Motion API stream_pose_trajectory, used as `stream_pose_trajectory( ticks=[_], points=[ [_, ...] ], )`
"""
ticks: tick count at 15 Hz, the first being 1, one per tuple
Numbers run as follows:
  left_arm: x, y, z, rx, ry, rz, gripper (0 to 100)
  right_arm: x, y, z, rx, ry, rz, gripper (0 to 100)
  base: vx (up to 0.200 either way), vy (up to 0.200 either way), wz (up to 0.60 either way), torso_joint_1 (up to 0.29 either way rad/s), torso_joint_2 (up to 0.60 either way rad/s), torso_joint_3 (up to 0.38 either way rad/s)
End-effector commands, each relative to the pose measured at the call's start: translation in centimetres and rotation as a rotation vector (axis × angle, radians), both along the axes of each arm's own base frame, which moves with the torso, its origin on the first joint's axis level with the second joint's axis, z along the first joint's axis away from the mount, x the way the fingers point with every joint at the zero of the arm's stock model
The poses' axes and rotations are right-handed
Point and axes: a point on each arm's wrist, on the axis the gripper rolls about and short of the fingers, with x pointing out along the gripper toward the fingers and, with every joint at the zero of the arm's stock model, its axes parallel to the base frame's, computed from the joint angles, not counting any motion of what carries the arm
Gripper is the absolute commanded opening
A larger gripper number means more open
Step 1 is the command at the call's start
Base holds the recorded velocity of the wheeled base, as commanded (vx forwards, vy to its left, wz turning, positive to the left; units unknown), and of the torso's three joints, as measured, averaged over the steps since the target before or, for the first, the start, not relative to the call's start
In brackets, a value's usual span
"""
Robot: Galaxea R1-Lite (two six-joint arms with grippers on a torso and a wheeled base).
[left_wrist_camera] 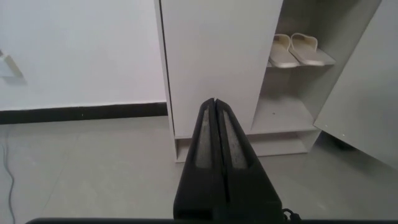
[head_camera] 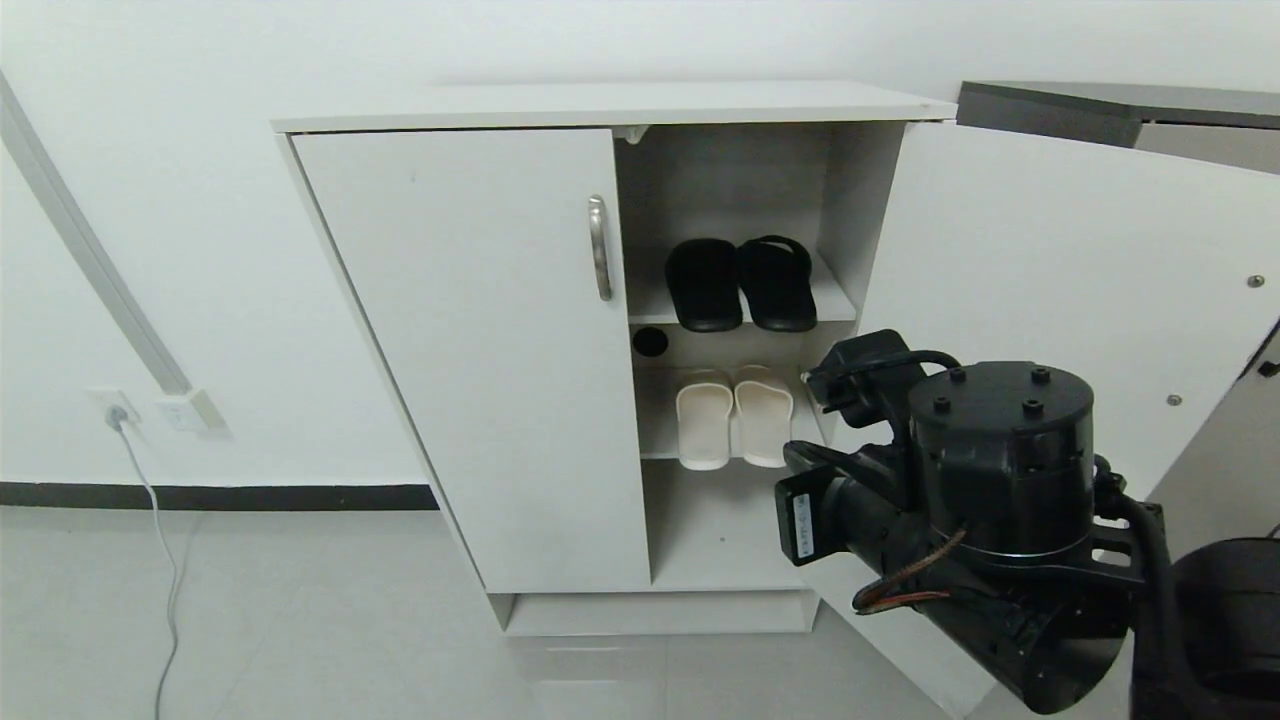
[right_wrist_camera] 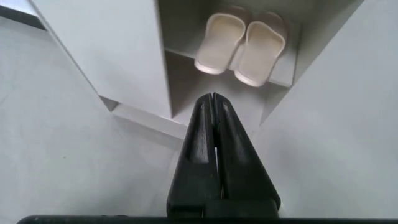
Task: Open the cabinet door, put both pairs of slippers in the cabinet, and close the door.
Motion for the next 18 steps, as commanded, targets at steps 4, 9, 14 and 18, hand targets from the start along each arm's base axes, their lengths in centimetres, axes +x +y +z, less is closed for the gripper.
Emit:
stream_pose_trajectory(
  ticks=[4, 9, 14, 18],
  points=[
    [0.01, 0.0, -0.01, -0.001, 0.002, 0.0, 0, 0.17, 0.17, -0.41, -0.012, 0.009, 0.0, 0, 0.0, 0.0, 0.0, 0.0, 0.0, 0.0],
    [0.01, 0.0, -0.01, 0.0, 0.002, 0.0, 0, 0.34, 0.12, -0.49, -0.01, 0.012, 0.001, 0, 0.0, 0.0, 0.0, 0.0, 0.0, 0.0],
    [0.01, 0.0, -0.01, 0.0, 0.002, 0.002, 0, 0.5, 0.04, -0.56, -0.013, 0.015, 0.004, 0, 0.0, 0.0, 0.0, 0.002, -0.1, -0.163],
    [0.01, 0.0, -0.01, 0.0, 0.002, 0.002, 0, 0.42, -0.07, -0.41, -0.009, 0.013, 0.004, 0, 0.0, 0.0, 0.0, 0.039, -0.47, -0.367]
  ],
)
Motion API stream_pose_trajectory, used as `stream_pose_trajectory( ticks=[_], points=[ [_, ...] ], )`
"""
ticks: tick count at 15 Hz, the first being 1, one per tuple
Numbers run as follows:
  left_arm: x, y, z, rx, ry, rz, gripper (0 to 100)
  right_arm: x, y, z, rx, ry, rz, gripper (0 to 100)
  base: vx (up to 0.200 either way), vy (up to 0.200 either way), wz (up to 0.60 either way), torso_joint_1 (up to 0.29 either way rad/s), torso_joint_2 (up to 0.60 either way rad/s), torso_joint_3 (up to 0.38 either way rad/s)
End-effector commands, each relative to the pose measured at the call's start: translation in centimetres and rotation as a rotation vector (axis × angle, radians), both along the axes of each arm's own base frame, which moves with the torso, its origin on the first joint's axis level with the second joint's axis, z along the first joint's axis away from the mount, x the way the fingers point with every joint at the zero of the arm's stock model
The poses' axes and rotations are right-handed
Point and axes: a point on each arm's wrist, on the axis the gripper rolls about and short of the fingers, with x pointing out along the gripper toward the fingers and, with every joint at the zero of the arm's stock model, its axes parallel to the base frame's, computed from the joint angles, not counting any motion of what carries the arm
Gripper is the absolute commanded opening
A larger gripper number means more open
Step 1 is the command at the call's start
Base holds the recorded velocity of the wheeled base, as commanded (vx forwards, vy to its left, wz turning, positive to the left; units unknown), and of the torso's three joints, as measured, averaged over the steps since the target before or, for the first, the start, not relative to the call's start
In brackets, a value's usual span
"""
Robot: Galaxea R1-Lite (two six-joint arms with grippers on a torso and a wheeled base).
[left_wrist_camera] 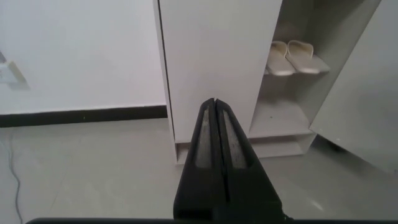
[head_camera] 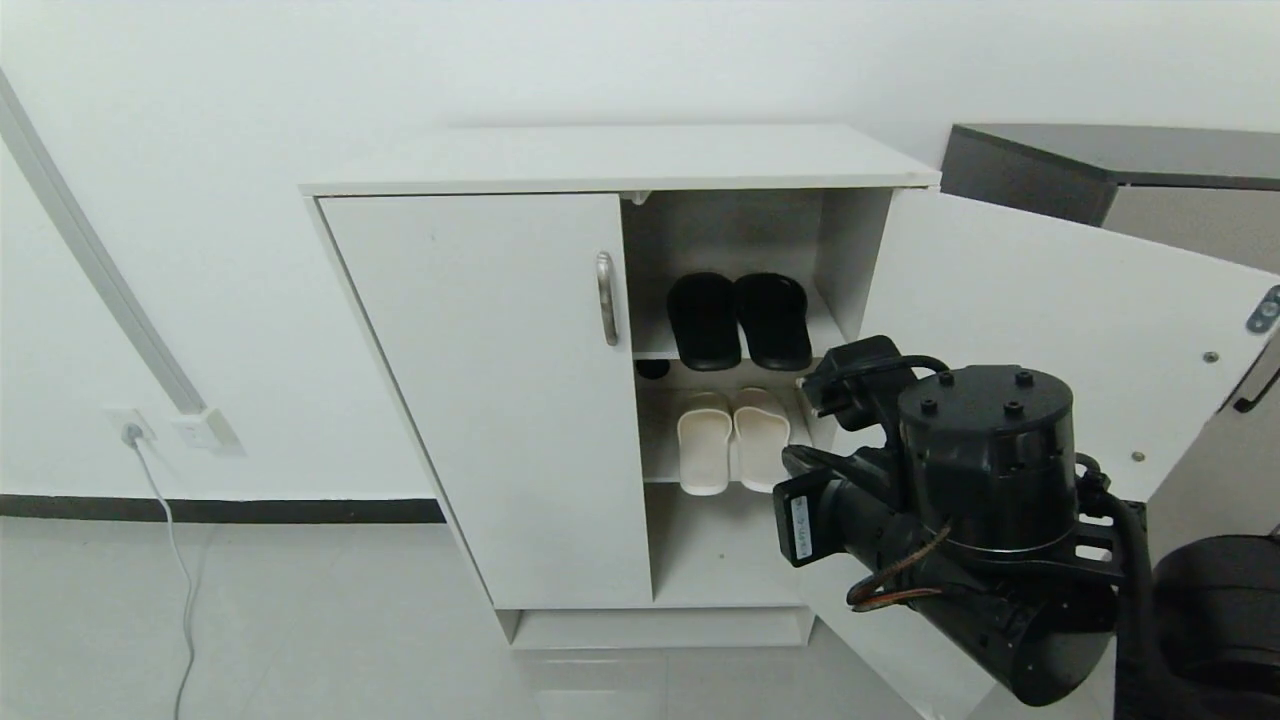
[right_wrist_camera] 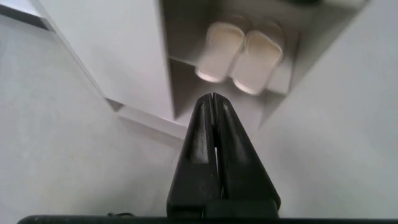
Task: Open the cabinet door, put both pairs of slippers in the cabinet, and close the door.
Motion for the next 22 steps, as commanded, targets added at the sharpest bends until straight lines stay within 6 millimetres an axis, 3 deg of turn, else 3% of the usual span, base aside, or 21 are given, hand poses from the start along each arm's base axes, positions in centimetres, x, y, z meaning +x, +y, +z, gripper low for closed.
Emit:
stream_pose_trajectory(
  ticks=[1, 11, 22],
  points=[
    [0.01, 0.0, -0.01, 0.0, 0.002, -0.001, 0, -0.02, -0.01, -0.09, -0.003, 0.002, 0.0, 0, 0.0, 0.0, 0.0, 0.1, -0.49, -0.359],
    [0.01, 0.0, -0.01, 0.0, 0.002, 0.001, 0, 0.15, -0.11, -0.36, -0.01, 0.008, -0.006, 0, 0.0, 0.0, 0.0, 0.141, -0.47, -0.335],
    [0.01, 0.0, -0.01, 0.0, 0.002, -0.001, 0, 0.13, -0.14, -0.57, -0.015, 0.013, -0.006, 0, 0.0, 0.0, 0.0, 0.214, -0.52, -0.315]
  ],
)
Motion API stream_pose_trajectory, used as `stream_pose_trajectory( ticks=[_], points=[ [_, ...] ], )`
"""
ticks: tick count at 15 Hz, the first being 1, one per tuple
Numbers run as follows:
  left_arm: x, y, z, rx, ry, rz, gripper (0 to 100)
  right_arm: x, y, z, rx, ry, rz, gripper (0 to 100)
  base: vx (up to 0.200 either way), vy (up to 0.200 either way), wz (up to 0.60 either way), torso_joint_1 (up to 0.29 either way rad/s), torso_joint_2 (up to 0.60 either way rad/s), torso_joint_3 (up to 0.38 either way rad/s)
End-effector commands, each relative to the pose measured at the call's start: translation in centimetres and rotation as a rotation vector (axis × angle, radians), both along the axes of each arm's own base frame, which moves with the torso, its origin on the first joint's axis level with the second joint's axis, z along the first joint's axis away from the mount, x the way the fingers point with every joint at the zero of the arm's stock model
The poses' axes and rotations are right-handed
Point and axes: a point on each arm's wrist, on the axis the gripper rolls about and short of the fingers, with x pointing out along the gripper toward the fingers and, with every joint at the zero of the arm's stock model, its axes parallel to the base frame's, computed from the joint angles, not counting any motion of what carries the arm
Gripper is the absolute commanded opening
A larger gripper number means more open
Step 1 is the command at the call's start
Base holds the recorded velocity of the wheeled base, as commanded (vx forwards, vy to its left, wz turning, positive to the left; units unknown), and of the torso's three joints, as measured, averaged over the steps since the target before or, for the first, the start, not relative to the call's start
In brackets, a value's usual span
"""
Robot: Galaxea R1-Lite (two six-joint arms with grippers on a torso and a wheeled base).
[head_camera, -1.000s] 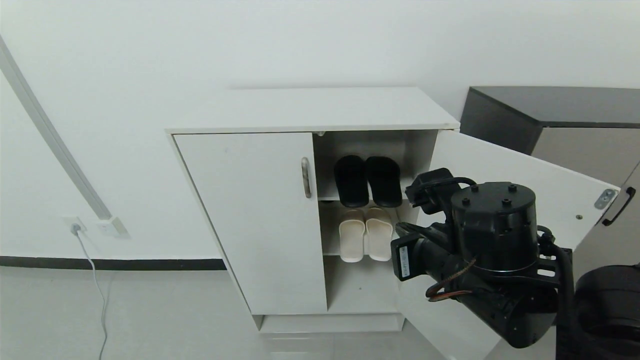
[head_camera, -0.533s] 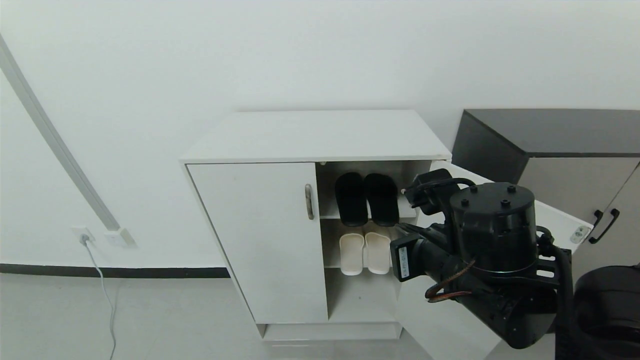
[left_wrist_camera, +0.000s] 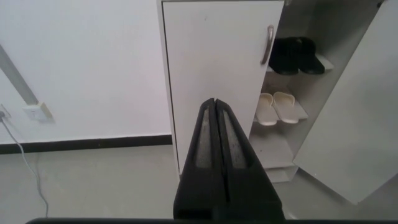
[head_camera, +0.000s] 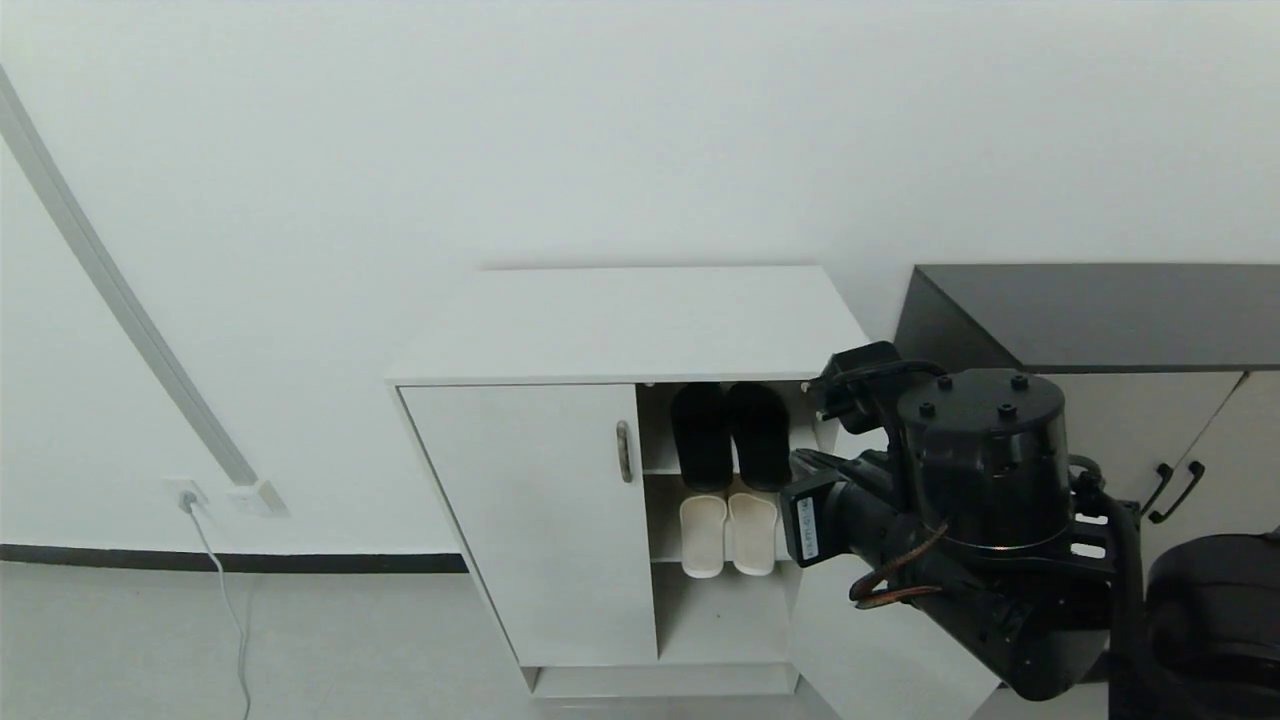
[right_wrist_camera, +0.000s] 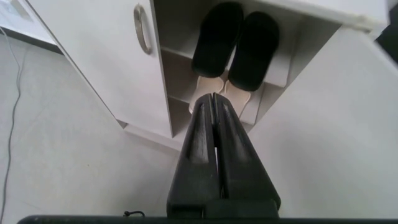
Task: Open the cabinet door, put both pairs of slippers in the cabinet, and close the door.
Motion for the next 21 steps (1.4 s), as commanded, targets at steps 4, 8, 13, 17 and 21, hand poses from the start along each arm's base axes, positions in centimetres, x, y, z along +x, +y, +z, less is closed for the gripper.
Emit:
stream_pose_trajectory(
  ticks=[4, 8, 13, 17, 21],
  points=[
    [0.0, 0.0, 0.0, 0.0, 0.001, 0.0, 0, 0.1, 0.1, -0.3, -0.005, 0.005, 0.0, 0, 0.0, 0.0, 0.0, 0.255, -0.59, -0.332],
    [0.0, 0.0, 0.0, 0.0, 0.001, 0.002, 0, 0.0, 0.1, -0.3, -0.006, 0.006, 0.0, 0, 0.0, 0.0, 0.0, 0.223, -0.49, -0.272],
    [0.0, 0.0, 0.0, 0.0, 0.001, 0.0, 0, 0.4, -0.2, -0.3, -0.005, 0.008, -0.013, 0, 0.0, 0.0, 0.0, 0.174, -0.37, -0.201],
    [0.0, 0.0, 0.0, 0.006, 0.001, 0.0, 0, 0.8, -0.4, -0.2, 0.012, -0.002, -0.018, 0, 0.0, 0.0, 0.0, 0.162, -0.36, -0.187],
    [0.0, 0.0, 0.0, 0.006, 0.001, -0.002, 0, 1.1, -0.3, -0.7, -0.002, 0.009, -0.019, 0, 0.0, 0.0, 0.0, 0.029, -0.07, -0.027]
  ],
)
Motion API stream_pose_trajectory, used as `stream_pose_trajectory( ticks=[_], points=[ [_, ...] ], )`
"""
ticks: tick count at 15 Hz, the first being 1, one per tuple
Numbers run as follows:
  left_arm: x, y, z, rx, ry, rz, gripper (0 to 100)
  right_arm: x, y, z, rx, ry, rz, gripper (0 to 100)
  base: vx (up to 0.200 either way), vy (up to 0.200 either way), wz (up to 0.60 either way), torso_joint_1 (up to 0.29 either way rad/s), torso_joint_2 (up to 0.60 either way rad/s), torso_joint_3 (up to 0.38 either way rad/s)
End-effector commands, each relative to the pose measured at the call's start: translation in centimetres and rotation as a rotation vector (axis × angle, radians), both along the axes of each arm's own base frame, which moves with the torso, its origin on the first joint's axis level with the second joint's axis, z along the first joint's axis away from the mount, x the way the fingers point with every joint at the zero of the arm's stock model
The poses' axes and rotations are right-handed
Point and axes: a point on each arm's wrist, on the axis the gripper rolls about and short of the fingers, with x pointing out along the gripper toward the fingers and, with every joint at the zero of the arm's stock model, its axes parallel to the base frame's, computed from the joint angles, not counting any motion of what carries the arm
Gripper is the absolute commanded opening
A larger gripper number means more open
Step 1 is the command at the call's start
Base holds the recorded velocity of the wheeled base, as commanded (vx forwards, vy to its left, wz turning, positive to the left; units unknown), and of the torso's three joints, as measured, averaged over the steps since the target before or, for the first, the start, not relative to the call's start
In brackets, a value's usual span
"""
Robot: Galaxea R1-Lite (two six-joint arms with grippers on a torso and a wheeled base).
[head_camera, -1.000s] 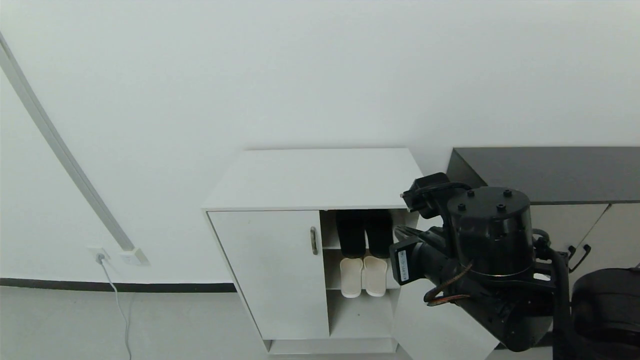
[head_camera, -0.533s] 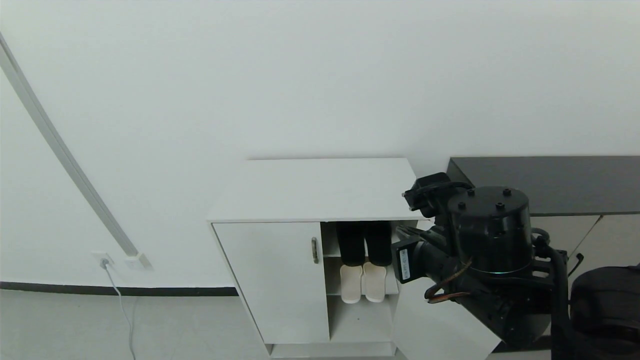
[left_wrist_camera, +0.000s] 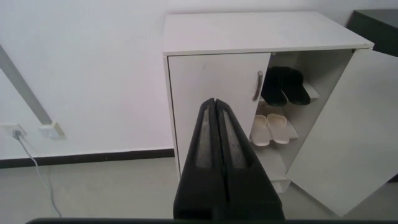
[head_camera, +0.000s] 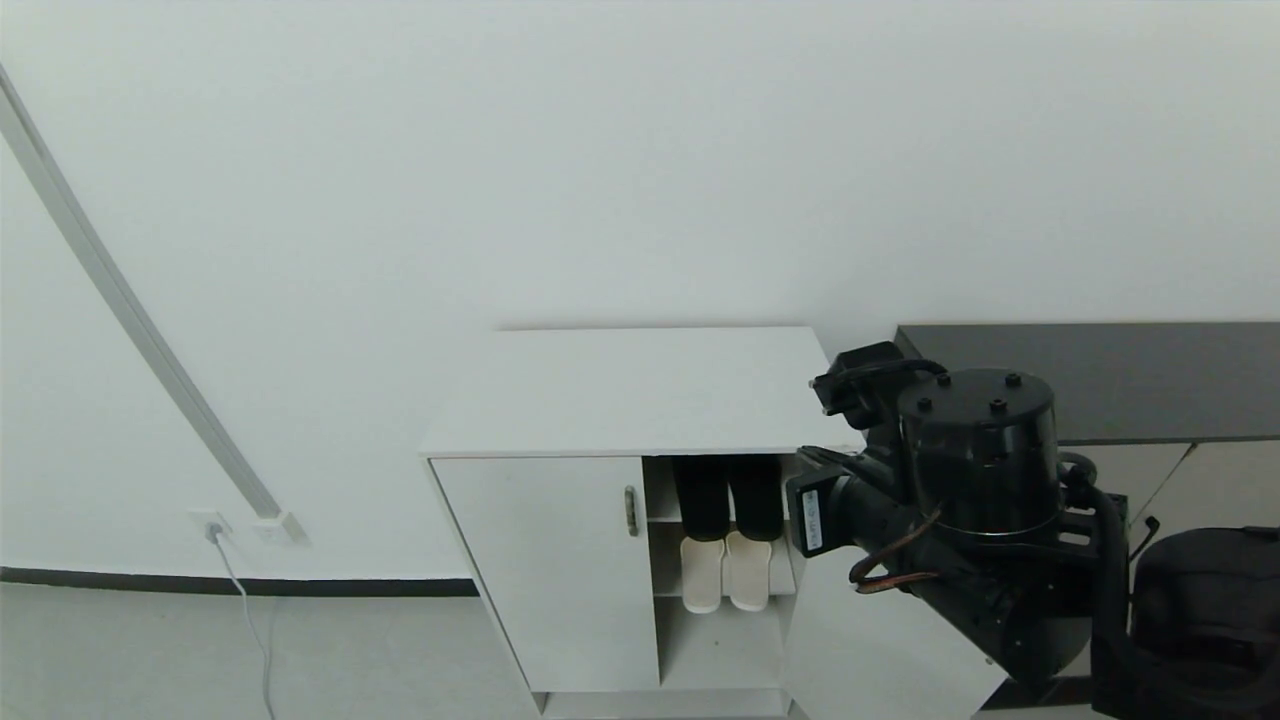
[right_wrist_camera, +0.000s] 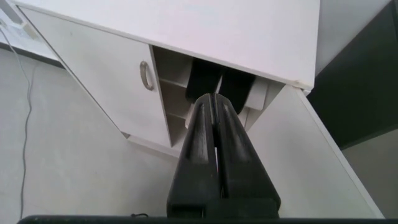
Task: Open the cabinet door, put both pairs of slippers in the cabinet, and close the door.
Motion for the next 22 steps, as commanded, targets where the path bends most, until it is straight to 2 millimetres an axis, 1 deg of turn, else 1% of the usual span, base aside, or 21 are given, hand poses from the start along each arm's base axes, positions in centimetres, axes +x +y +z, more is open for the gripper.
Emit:
stream_pose_trajectory(
  ticks=[1, 2, 8, 11, 18, 22],
  points=[
    [0.0, 0.0, 0.0, 0.0, 0.001, 0.001, 0, 0.1, 0.1, -0.2, -0.005, 0.004, 0.001, 0, 0.0, 0.0, 0.0, 0.0, 0.0, 0.0],
    [0.0, 0.0, 0.0, 0.0, 0.001, 0.0, 0, 0.1, 0.0, -0.2, -0.007, 0.003, 0.0, 0, 0.0, 0.0, 0.0, 0.0, 0.0, 0.0],
    [0.0, 0.0, 0.0, 0.0, 0.001, 0.0, 0, 0.4, -0.2, -0.2, -0.008, 0.004, -0.012, 0, 0.0, 0.0, -0.6, 0.005, 0.0, 0.002],
    [0.0, 0.0, 0.0, 0.0, 0.001, 0.0, 0, 1.2, -0.7, -0.5, -0.015, 0.01, -0.041, 0, 0.0, 0.0, 0.0, 0.0, 0.0, 0.0],
    [0.0, 0.0, 0.0, 0.0, 0.001, 0.001, 0, 1.5, -0.7, -0.8, -0.02, 0.016, -0.049, 0, 0.0, 0.0, 0.0, 0.0, 0.0, 0.0],
    [0.0, 0.0, 0.0, -0.002, 0.001, 0.001, 0, 1.5, -0.6, -0.8, -0.02, 0.016, -0.048, 0, -0.2, 0.0, 0.0, 0.007, 0.01, 0.0]
  ],
)
